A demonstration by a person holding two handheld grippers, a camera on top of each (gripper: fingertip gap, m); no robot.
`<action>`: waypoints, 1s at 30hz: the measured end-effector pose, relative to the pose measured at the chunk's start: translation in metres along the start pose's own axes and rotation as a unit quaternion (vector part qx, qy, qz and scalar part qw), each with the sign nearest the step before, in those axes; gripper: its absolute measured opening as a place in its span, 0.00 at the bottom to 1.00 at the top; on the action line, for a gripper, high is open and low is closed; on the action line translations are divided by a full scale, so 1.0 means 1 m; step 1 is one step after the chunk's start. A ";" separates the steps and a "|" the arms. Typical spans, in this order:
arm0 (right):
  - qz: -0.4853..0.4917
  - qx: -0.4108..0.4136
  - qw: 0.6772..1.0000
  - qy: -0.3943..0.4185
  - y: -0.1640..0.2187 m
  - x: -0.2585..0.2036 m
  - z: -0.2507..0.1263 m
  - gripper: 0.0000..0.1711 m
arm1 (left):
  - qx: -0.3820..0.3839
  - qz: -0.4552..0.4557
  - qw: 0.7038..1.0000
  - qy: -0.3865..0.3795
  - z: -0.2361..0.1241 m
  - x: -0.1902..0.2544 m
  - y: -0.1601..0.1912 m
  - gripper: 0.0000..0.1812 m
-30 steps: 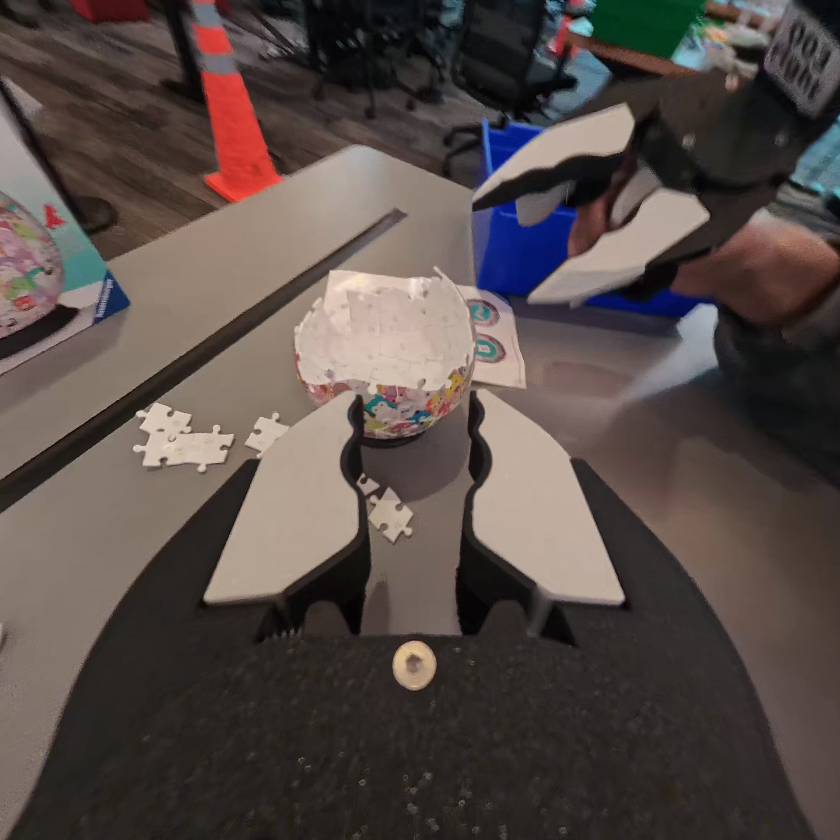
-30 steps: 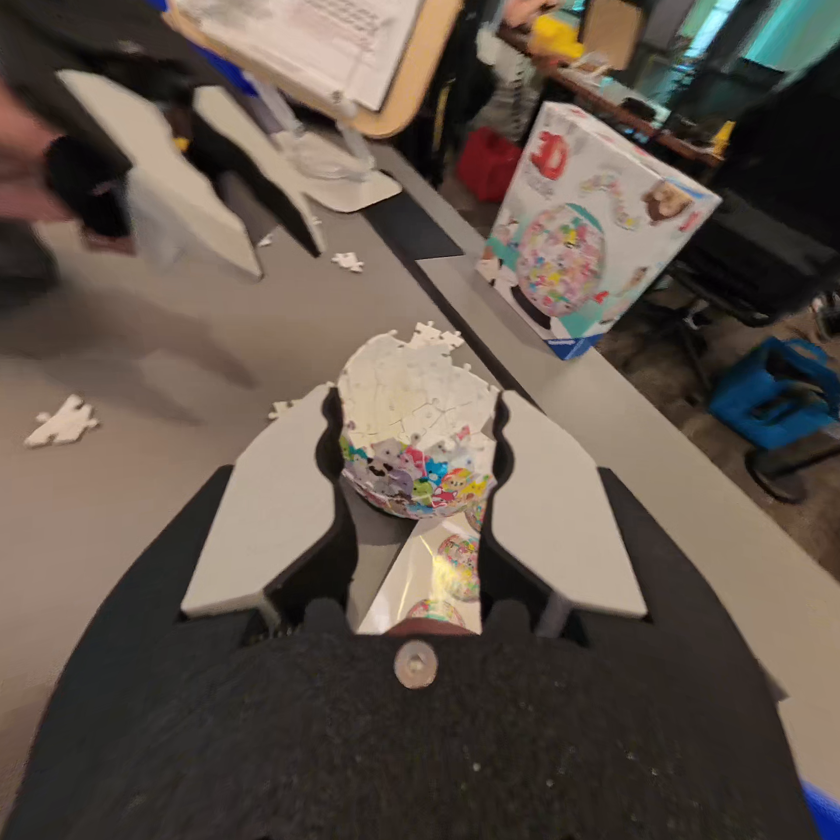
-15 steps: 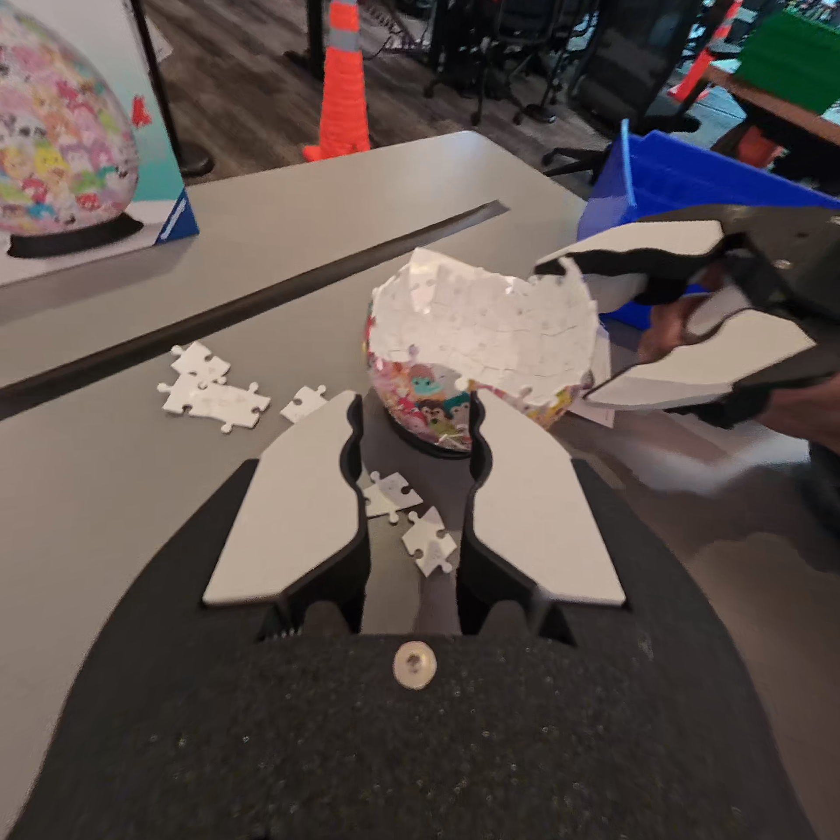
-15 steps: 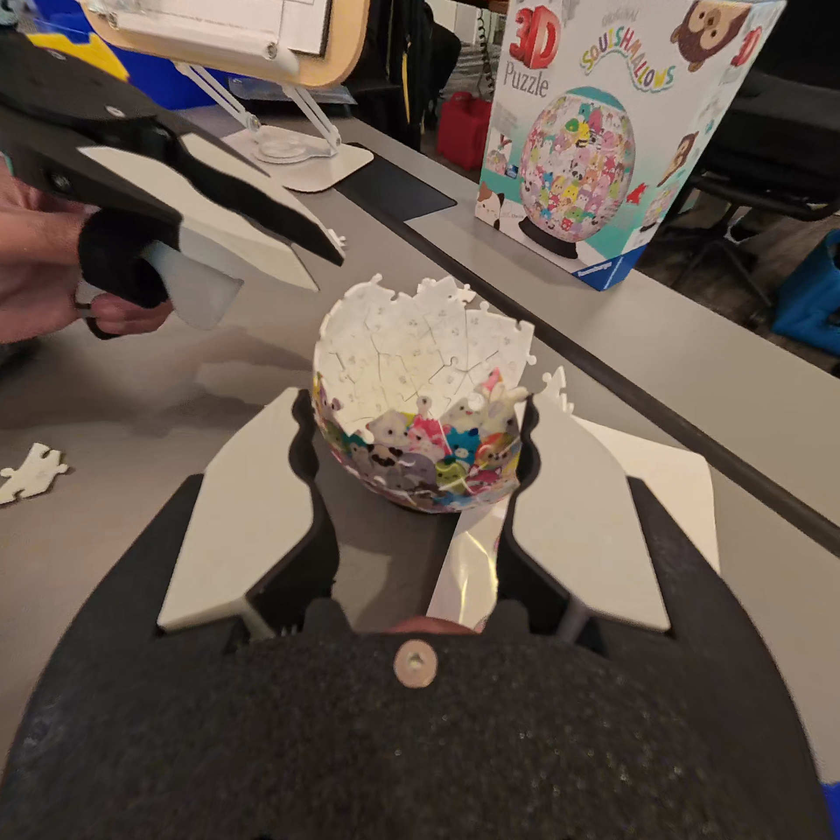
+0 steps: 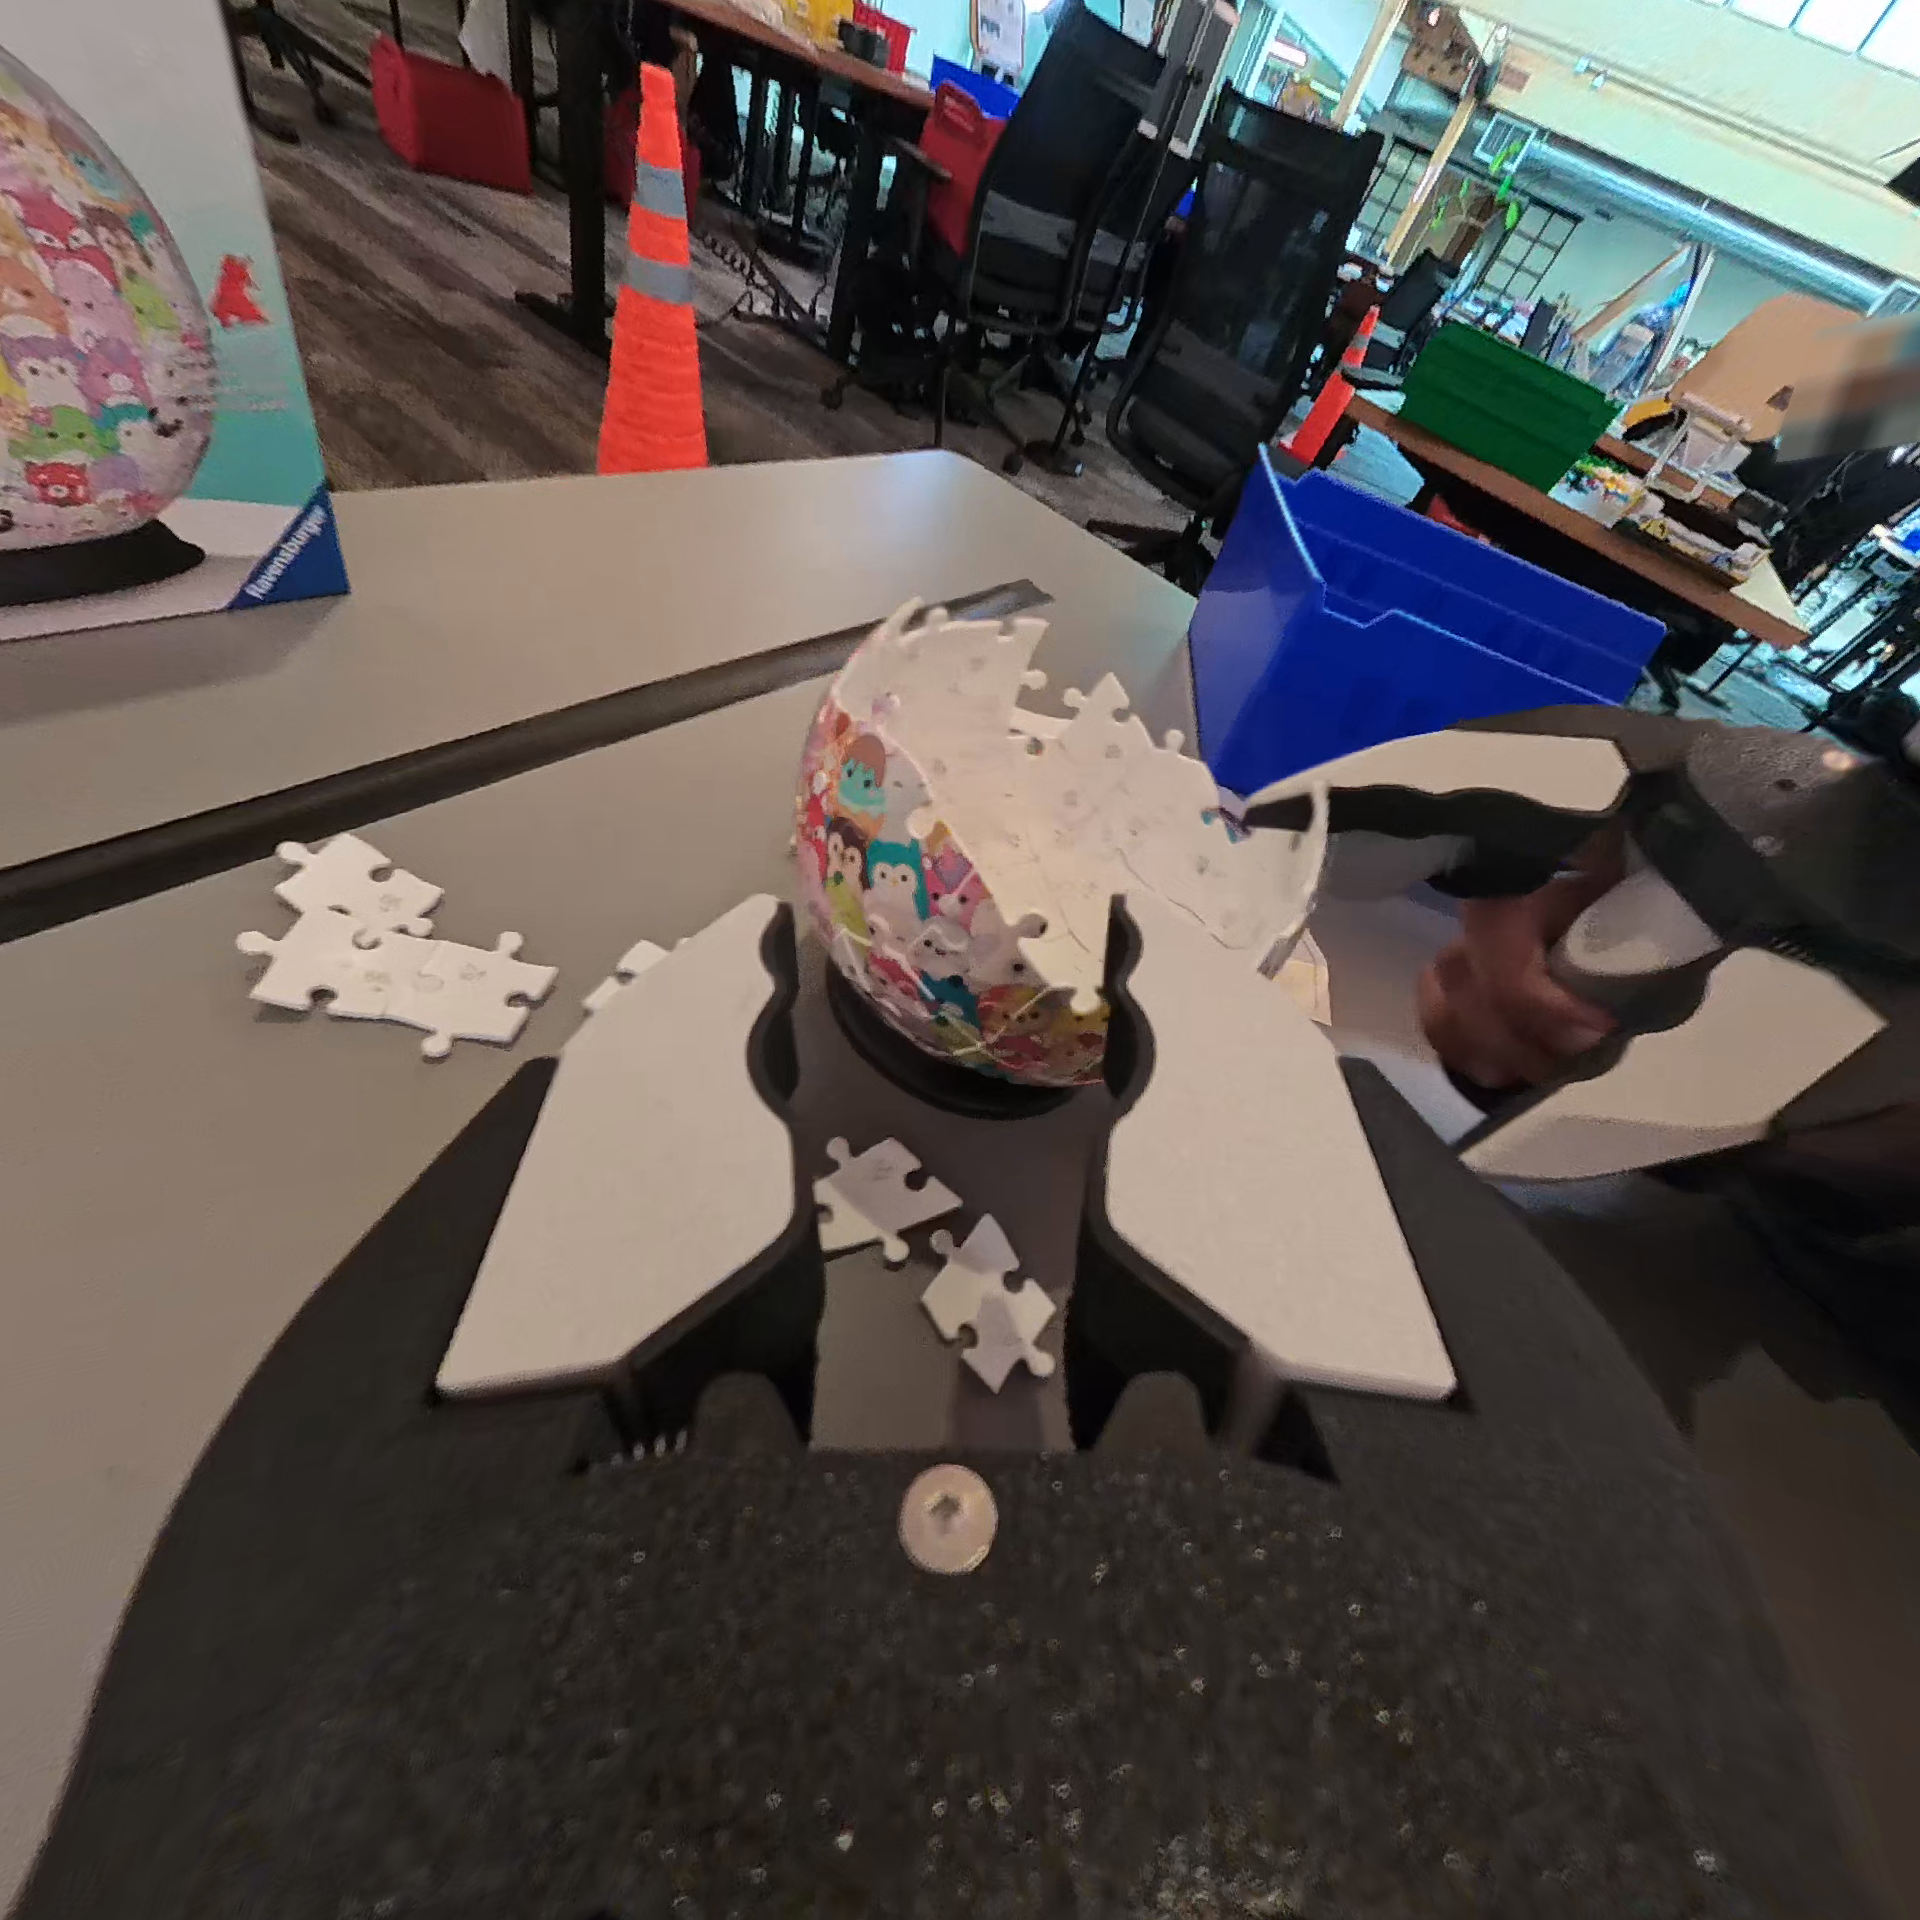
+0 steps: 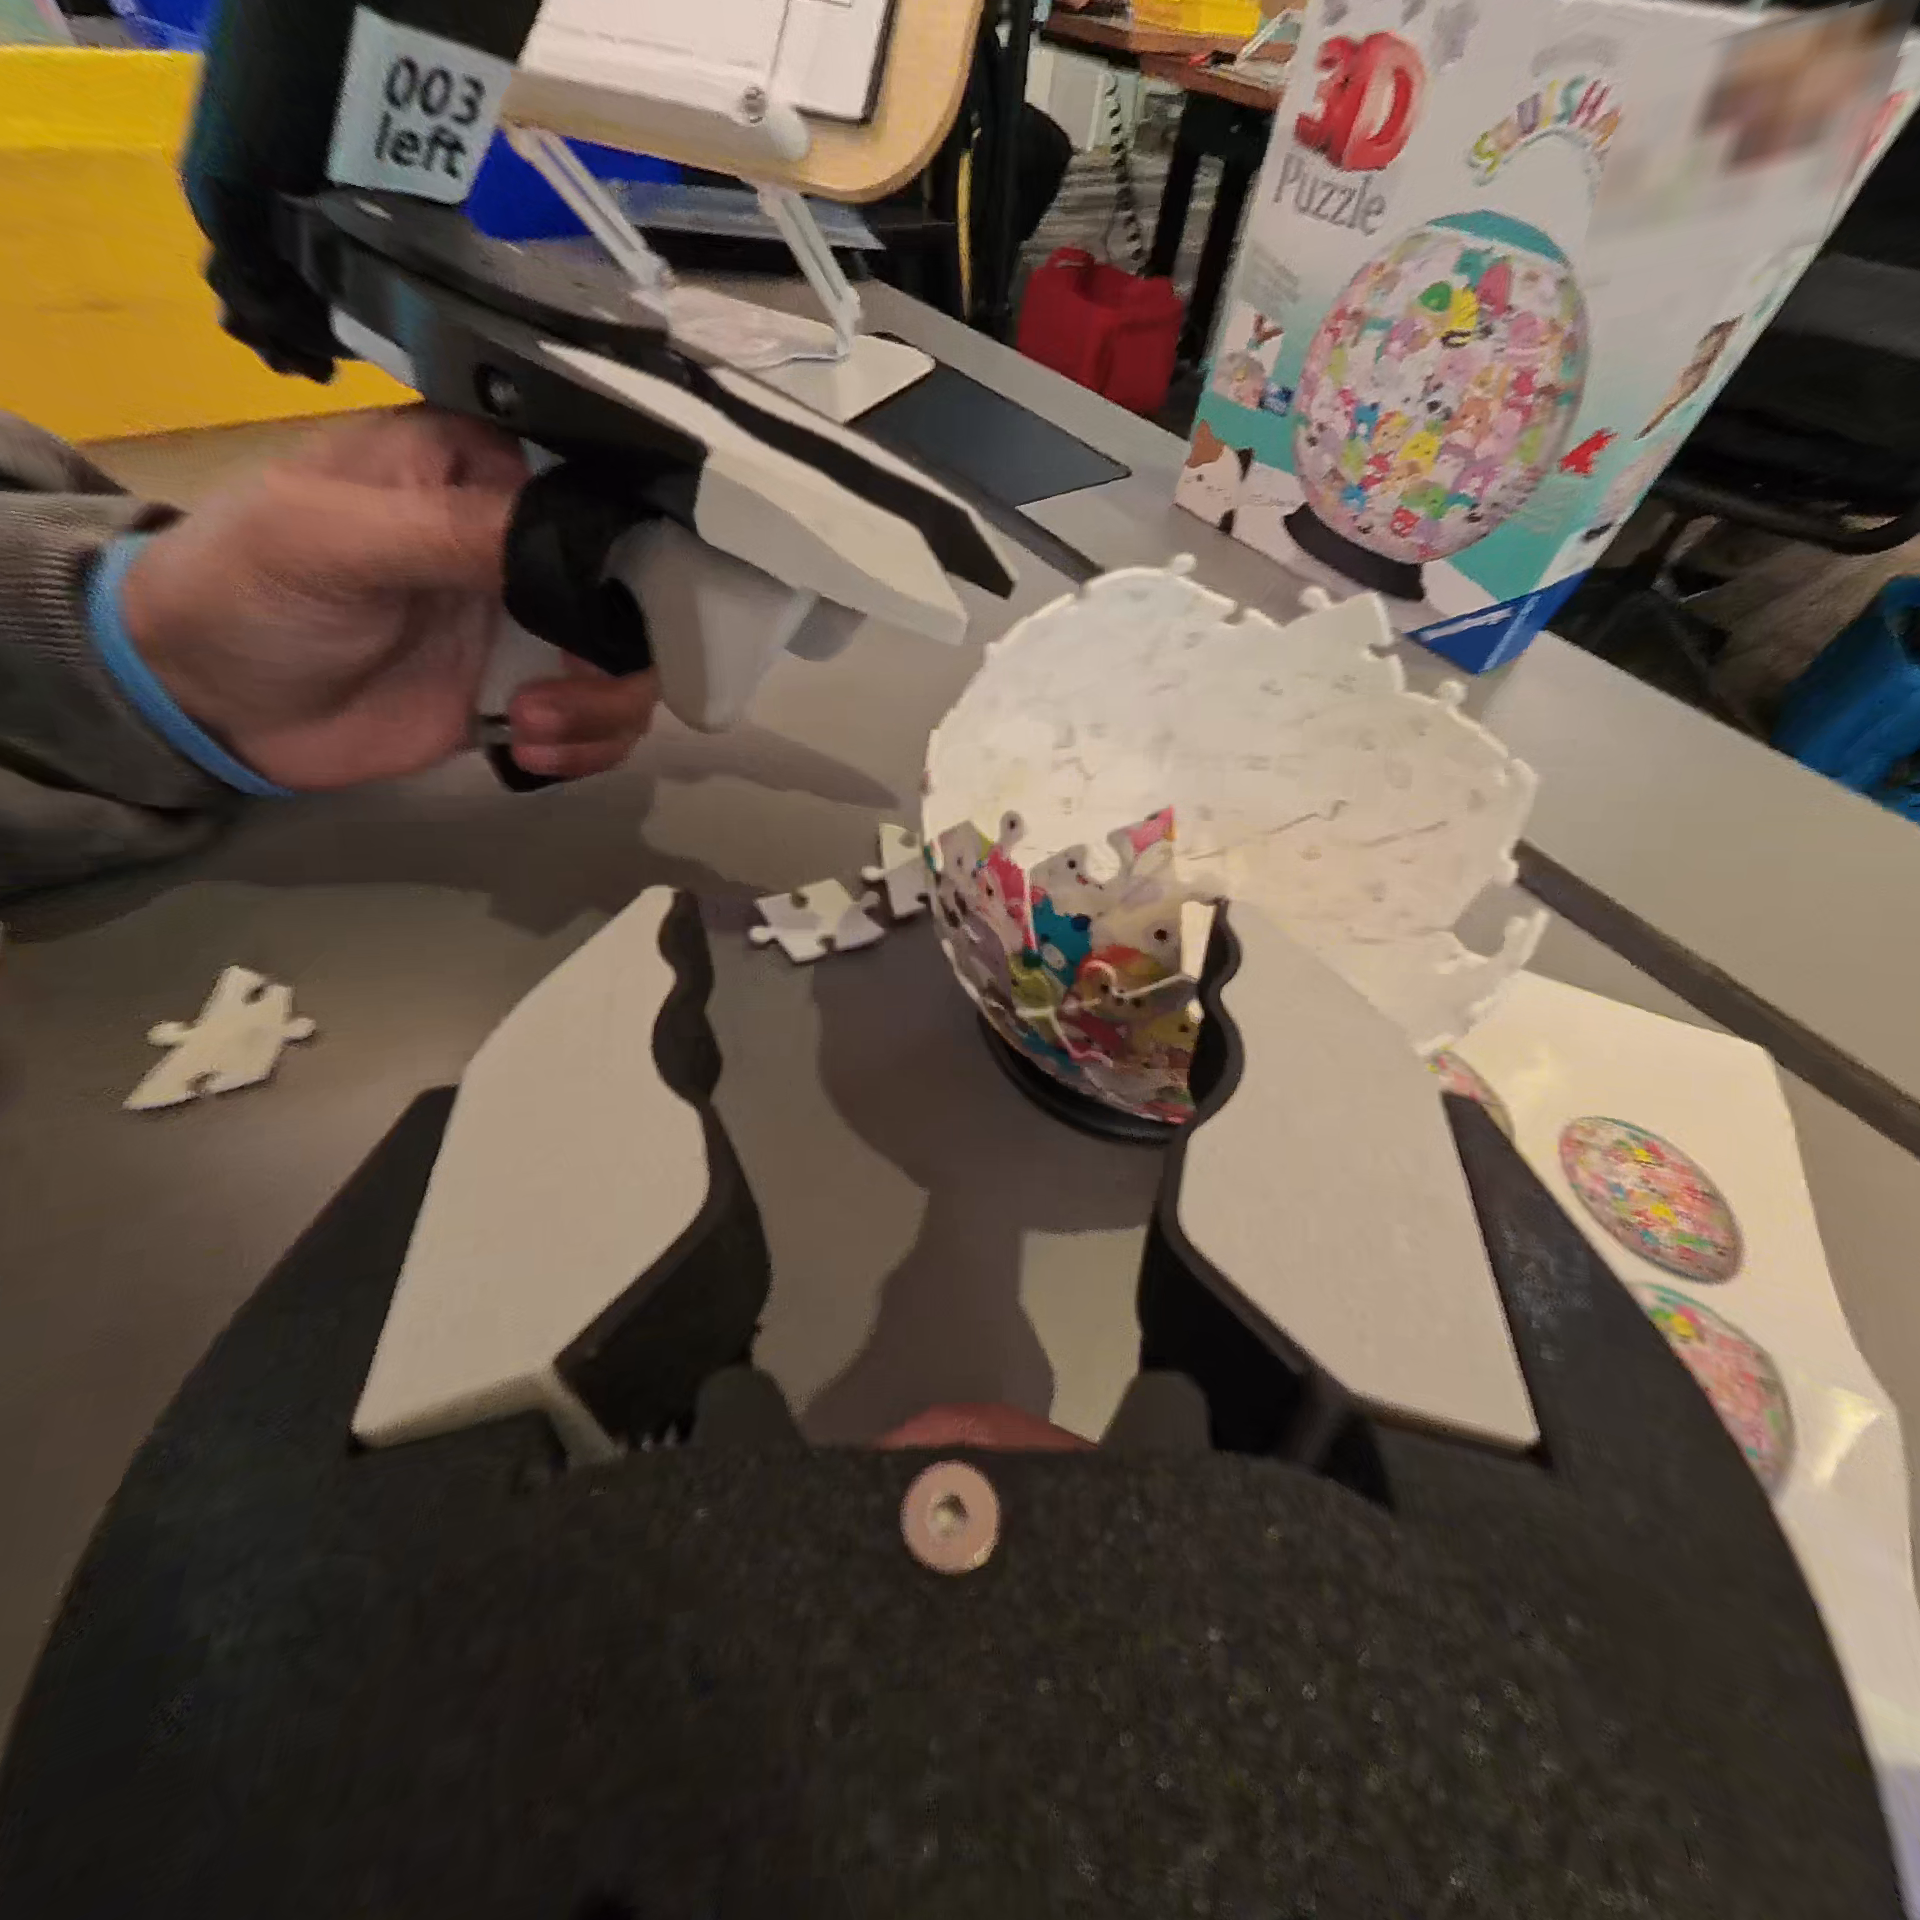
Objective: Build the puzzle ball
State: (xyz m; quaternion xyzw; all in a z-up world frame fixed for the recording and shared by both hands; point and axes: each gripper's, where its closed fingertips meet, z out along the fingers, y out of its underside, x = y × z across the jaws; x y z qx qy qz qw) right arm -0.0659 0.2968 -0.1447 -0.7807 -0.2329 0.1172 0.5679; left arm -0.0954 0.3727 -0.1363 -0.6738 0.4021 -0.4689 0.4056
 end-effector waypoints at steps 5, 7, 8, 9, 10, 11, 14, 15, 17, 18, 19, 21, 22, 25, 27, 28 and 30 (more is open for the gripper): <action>-0.012 -0.016 0.998 -0.060 -0.058 0.031 -0.026 0.33 | 0.035 -0.014 0.999 0.004 -0.008 -0.008 -0.005 0.31; -0.016 -0.047 0.997 -0.060 -0.081 0.059 -0.022 0.37 | 0.030 -0.022 0.999 0.008 -0.006 -0.008 -0.002 0.31; -0.034 -0.076 0.993 -0.080 -0.082 0.064 -0.015 0.36 | 0.024 -0.021 0.999 0.009 -0.005 -0.007 0.000 0.31; -0.057 -0.128 0.985 -0.100 -0.072 0.068 -0.010 0.35 | 0.021 -0.017 1.000 0.013 -0.005 -0.005 0.001 0.31; -0.070 -0.191 0.971 -0.126 -0.057 0.068 -0.007 0.32 | 0.022 -0.011 1.000 0.015 -0.005 -0.003 0.001 0.31; -0.057 -0.238 0.957 -0.153 -0.044 0.061 -0.007 0.31 | 0.025 -0.001 1.000 0.014 -0.005 0.000 -0.001 0.31; 0.048 -0.211 0.952 -0.218 -0.035 0.023 -0.012 0.25 | 0.040 0.042 0.998 0.006 -0.009 0.008 -0.006 0.30; 0.082 -0.163 0.962 -0.205 -0.039 0.017 -0.012 0.22 | 0.042 0.052 0.998 0.003 -0.010 0.011 -0.007 0.29; 0.154 -0.049 0.977 -0.141 -0.051 0.017 -0.014 0.24 | 0.046 0.062 0.997 0.003 -0.010 0.016 -0.007 0.28; 0.180 0.005 0.979 -0.096 -0.056 0.021 -0.015 0.29 | 0.045 0.065 0.997 0.005 -0.009 0.018 -0.007 0.28; 0.190 0.044 0.979 -0.051 -0.057 0.024 -0.018 0.31 | 0.045 0.069 0.997 0.005 -0.009 0.020 -0.007 0.28; 0.169 0.073 0.983 0.027 -0.053 0.026 -0.021 0.30 | 0.048 0.080 0.996 0.006 -0.010 0.024 -0.008 0.28; 0.152 0.074 0.984 0.057 -0.051 0.025 -0.020 0.33 | 0.053 0.088 0.995 0.008 -0.011 0.027 -0.010 0.27; 0.087 0.047 0.987 0.127 -0.042 0.017 -0.014 0.34 | 0.073 0.108 0.991 0.026 -0.013 0.046 -0.016 0.25; 0.055 0.024 0.984 0.171 -0.036 0.018 -0.011 0.30 | 0.074 0.116 0.990 0.037 -0.010 0.058 -0.018 0.19; 0.047 0.013 0.979 0.200 -0.032 0.023 -0.012 0.27 | 0.068 0.120 0.990 0.029 -0.006 0.059 -0.017 0.12; 0.040 -0.004 0.972 0.230 -0.025 0.029 -0.014 0.23 | 0.047 0.112 0.992 0.022 0.002 0.059 -0.016 0.09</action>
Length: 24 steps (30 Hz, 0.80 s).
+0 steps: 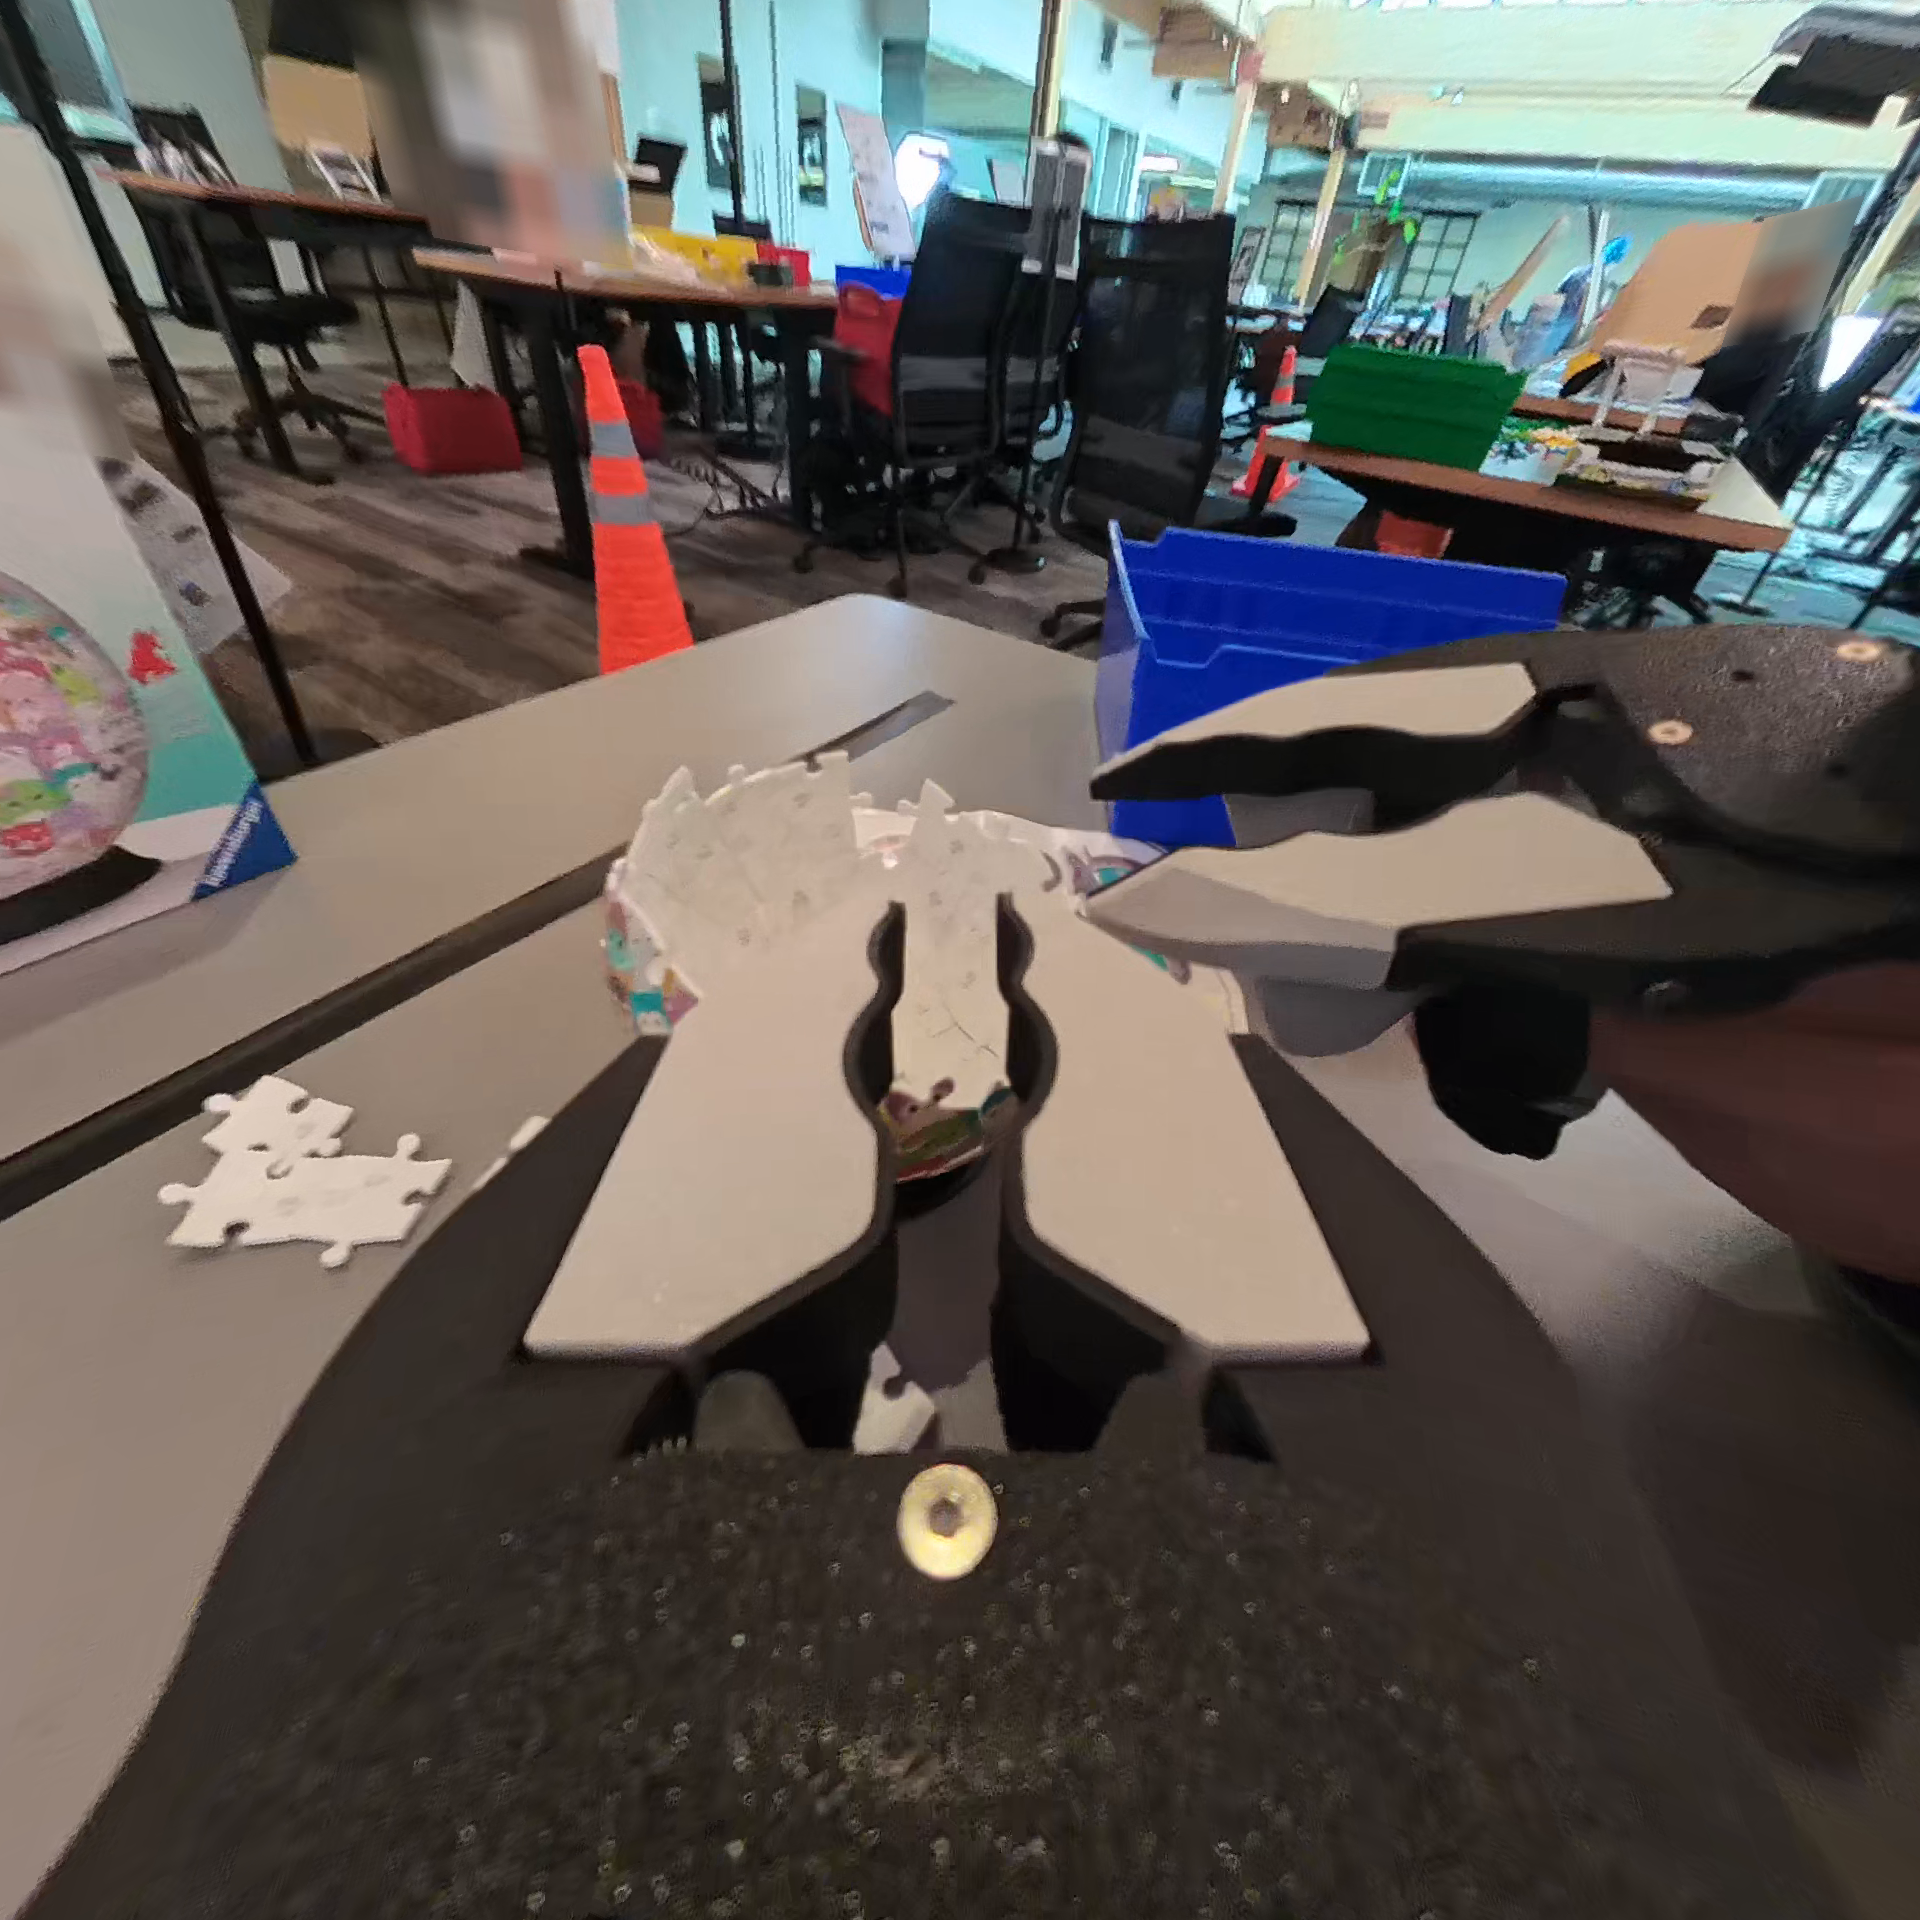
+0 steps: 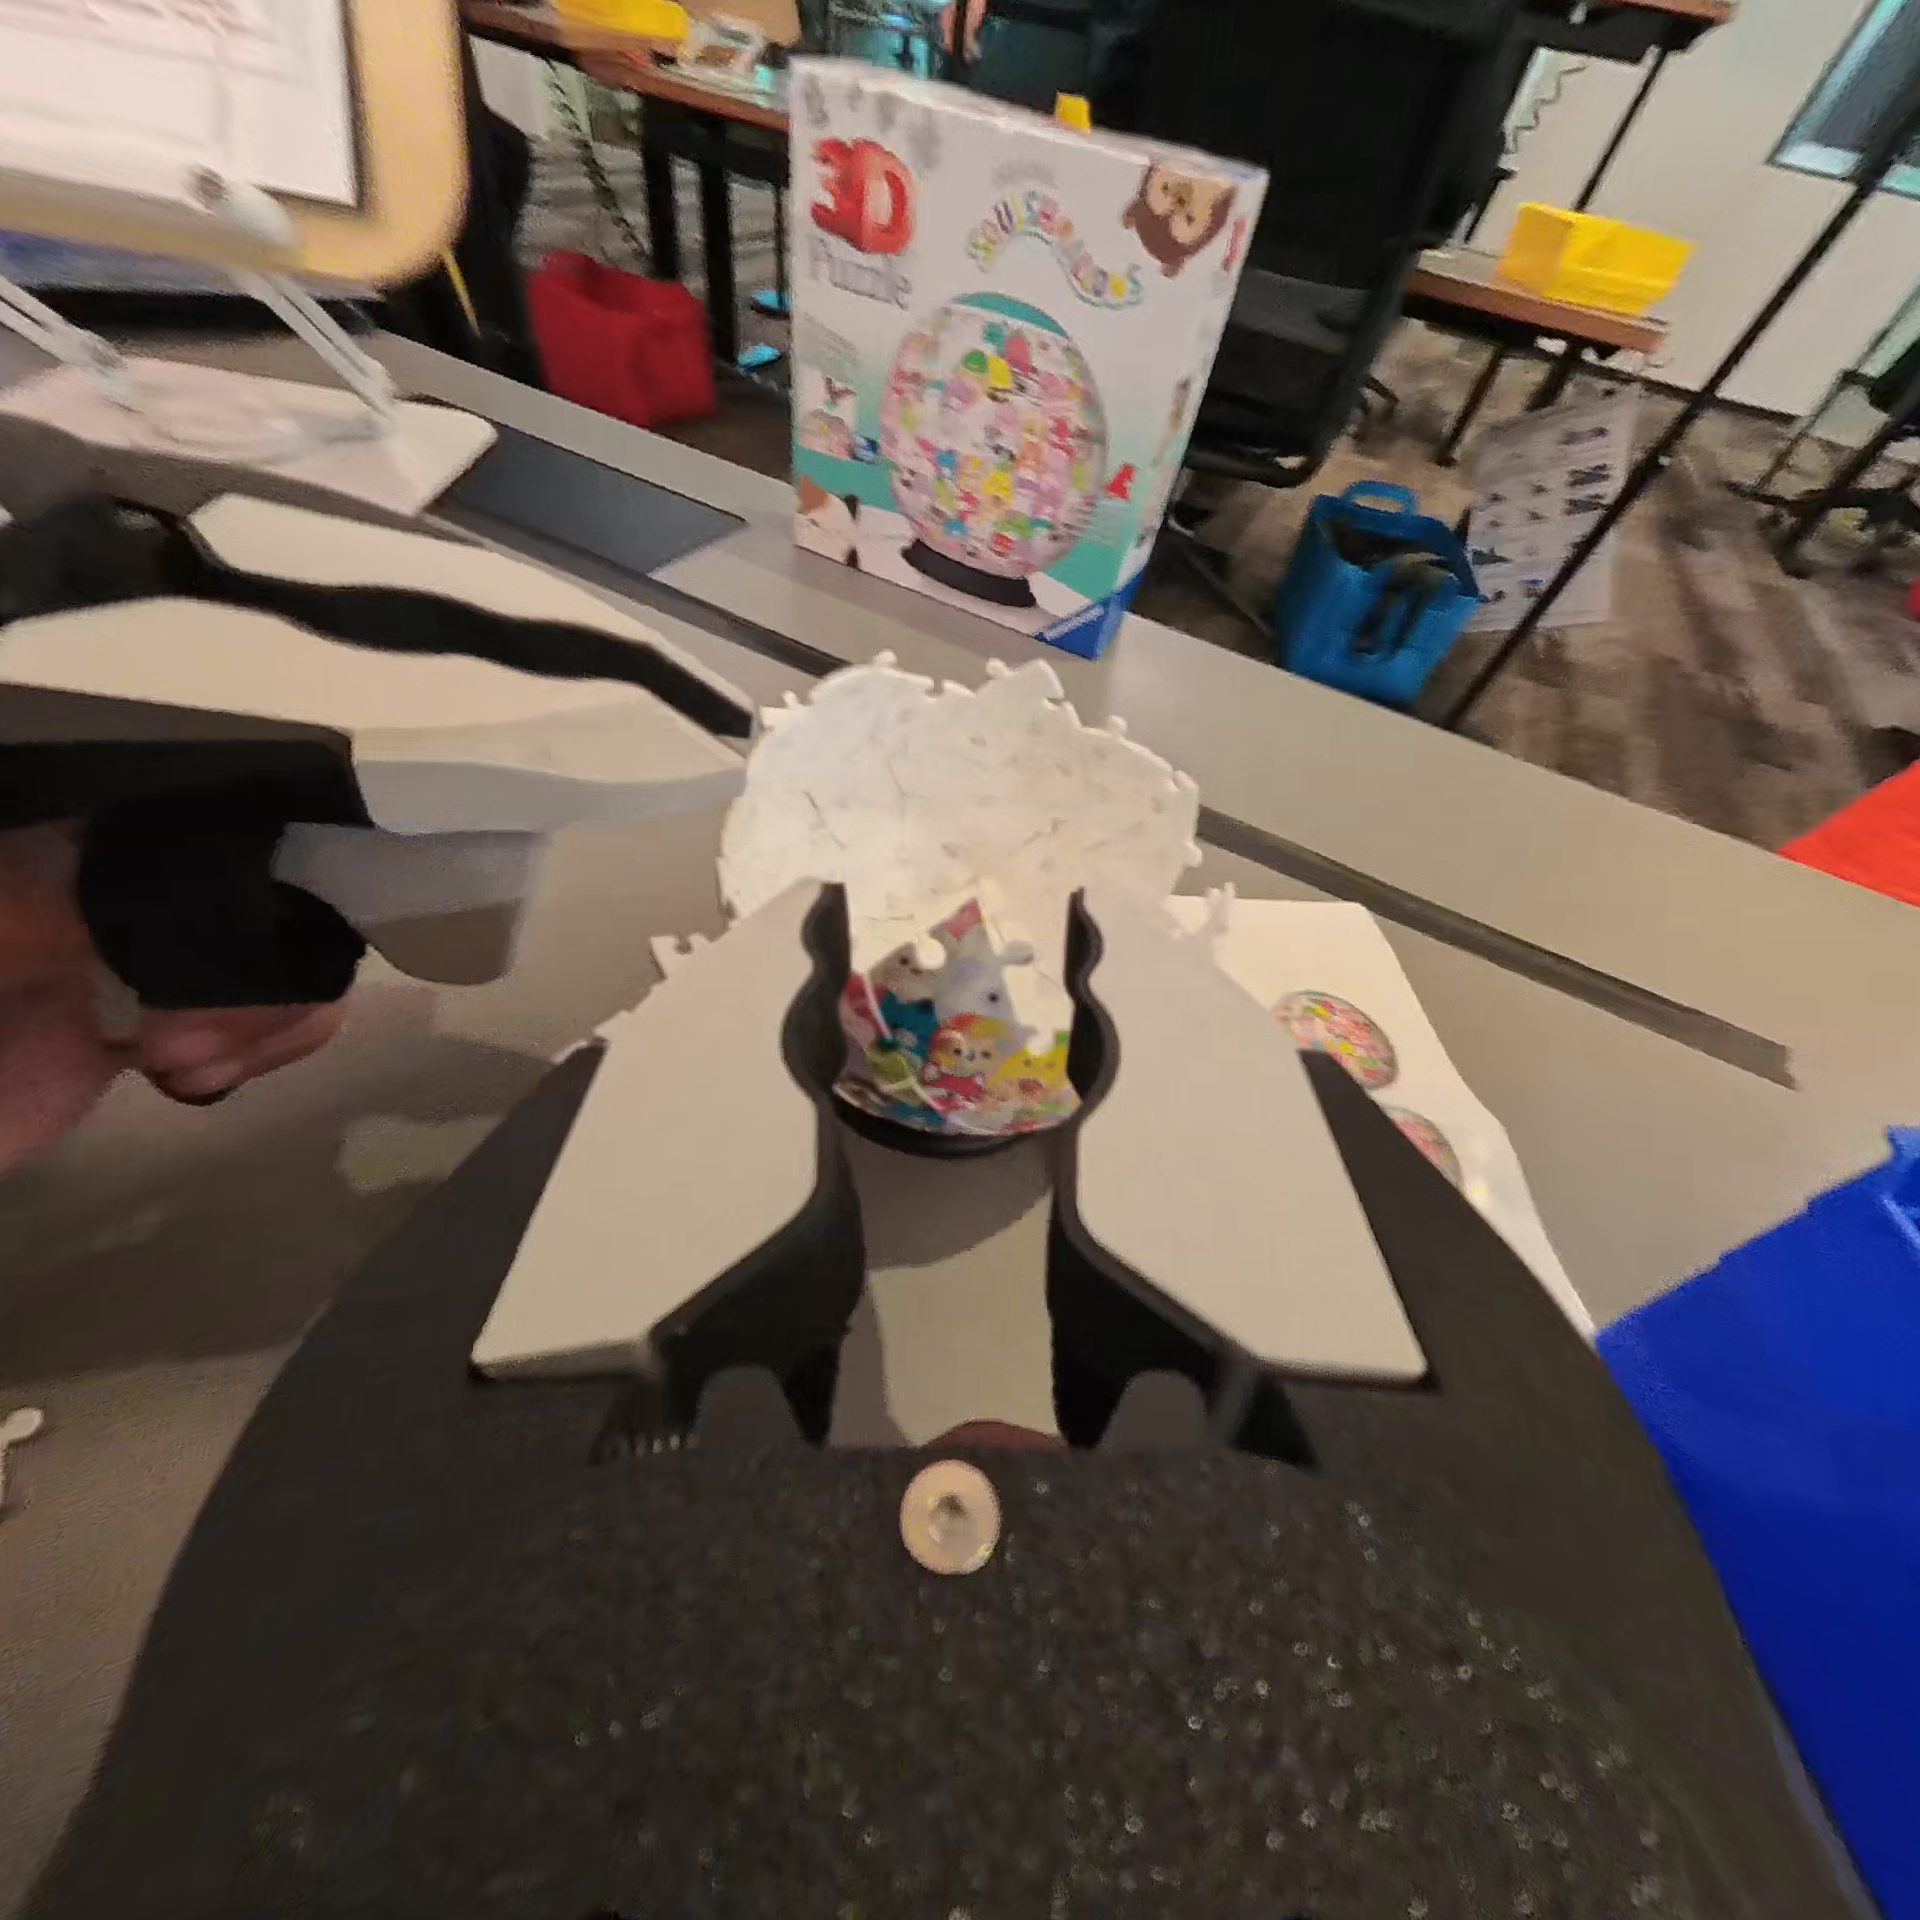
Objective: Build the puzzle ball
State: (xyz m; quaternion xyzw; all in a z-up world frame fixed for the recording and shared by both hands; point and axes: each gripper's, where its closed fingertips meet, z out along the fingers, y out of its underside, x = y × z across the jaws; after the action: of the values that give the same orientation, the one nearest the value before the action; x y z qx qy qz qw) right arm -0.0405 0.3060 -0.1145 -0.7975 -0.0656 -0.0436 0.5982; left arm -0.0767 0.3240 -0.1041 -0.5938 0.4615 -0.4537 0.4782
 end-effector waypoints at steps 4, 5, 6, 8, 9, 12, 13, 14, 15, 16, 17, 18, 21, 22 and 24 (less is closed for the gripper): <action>0.026 -0.005 0.999 0.030 0.009 0.013 -0.006 0.14 | -0.035 -0.029 0.999 -0.010 0.011 0.000 0.006 0.00; 0.032 -0.005 0.999 0.026 0.010 0.015 -0.007 0.11 | -0.043 -0.037 0.998 -0.013 0.013 0.000 0.008 0.00; 0.033 -0.009 0.999 0.024 0.012 0.017 -0.006 0.07 | -0.048 -0.045 0.998 -0.014 0.015 0.001 0.010 0.00; 0.027 -0.018 0.999 0.037 0.016 0.027 -0.004 0.02 | -0.062 -0.053 0.996 -0.020 0.020 0.002 0.015 0.00; 0.026 -0.016 0.999 0.038 0.016 0.030 -0.003 0.00 | -0.070 -0.053 0.996 -0.025 0.021 0.003 0.017 0.00; 0.020 -0.032 0.999 0.016 0.021 0.030 0.003 0.00 | -0.092 -0.041 0.994 -0.044 0.023 0.002 0.025 0.00; 0.018 -0.034 0.999 0.011 0.022 0.030 0.005 0.00 | -0.094 -0.038 0.994 -0.047 0.023 0.002 0.027 0.00; 0.019 -0.033 0.999 0.001 0.022 0.029 0.006 0.00 | -0.098 -0.037 0.993 -0.049 0.023 0.003 0.029 0.00; 0.023 -0.036 0.999 -0.008 0.023 0.027 0.007 0.00 | -0.103 -0.037 0.993 -0.049 0.023 0.003 0.031 0.00; 0.027 -0.041 0.999 -0.014 0.024 0.026 0.008 0.00 | -0.106 -0.040 0.992 -0.047 0.023 0.003 0.032 0.00; 0.031 -0.043 0.998 -0.019 0.025 0.024 0.008 0.00 | -0.106 -0.043 0.992 -0.045 0.022 0.004 0.033 0.00; 0.033 -0.043 0.998 -0.022 0.026 0.023 0.008 0.00 | -0.106 -0.046 0.992 -0.044 0.022 0.004 0.034 0.00; 0.032 -0.045 0.998 -0.025 0.029 0.020 0.006 0.00 | -0.112 -0.048 0.992 -0.041 0.020 0.004 0.038 0.00; 0.031 -0.045 0.998 -0.026 0.030 0.019 0.006 0.00 | -0.116 -0.047 0.991 -0.041 0.020 0.004 0.040 0.00; 0.031 -0.051 0.998 -0.030 0.034 0.015 0.005 0.00 | -0.126 -0.046 0.990 -0.039 0.020 0.006 0.045 0.00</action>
State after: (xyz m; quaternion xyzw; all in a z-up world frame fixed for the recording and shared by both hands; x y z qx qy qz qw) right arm -0.0206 0.3018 -0.1459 -0.8295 -0.0568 -0.0041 0.5556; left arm -0.0615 0.3163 -0.1505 -0.6870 0.4680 -0.3901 0.3960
